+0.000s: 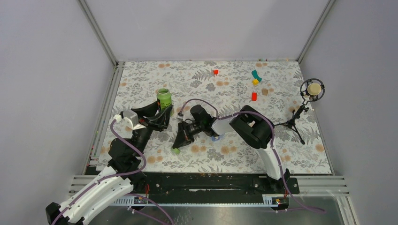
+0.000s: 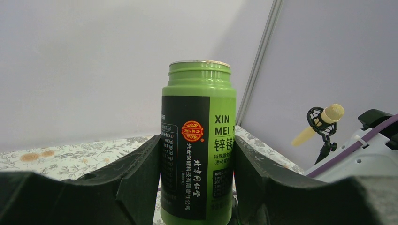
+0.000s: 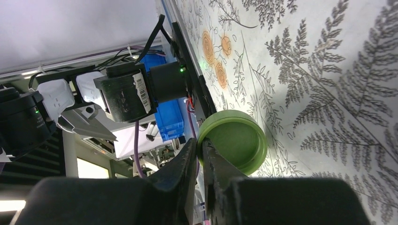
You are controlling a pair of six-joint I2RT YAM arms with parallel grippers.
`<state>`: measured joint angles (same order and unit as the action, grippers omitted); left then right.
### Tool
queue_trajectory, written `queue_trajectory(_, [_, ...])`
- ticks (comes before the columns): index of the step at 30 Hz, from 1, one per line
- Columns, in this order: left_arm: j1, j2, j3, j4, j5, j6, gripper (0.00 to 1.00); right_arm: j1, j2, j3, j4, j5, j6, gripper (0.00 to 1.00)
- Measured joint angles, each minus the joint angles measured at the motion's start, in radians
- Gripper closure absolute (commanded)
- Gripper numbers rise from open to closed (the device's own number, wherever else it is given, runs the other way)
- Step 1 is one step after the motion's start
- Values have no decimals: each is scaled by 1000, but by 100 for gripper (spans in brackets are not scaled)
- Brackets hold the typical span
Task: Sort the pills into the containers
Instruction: Adjust the lid of the pill bottle at the center of the board.
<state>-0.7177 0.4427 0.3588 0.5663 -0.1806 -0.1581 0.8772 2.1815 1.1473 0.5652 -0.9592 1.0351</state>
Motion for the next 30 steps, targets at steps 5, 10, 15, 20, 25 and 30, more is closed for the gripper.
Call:
queue_trajectory(5, [0, -2, 0, 0, 0, 0, 100, -14, 6, 2, -8, 11, 0, 82])
queue_trajectory(10, [0, -5, 0, -1, 0, 0, 100, -35, 15, 8, 3, 19, 19, 81])
queue_trajectory(15, [0, -5, 0, -10, 0, -1, 100, -52, 43, 16, 56, 22, 78, 80])
queue_trajectory(20, [0, -5, 0, -27, 0, -1, 100, -57, 61, 19, 92, 23, 118, 74])
queue_trajectory(25, [0, -5, 0, -35, 0, 0, 100, -59, 62, 19, 93, 27, 124, 59])
queue_trajectory(30, [0, -9, 0, -42, -1, 0, 100, -65, 62, 6, 129, 43, 142, 46])
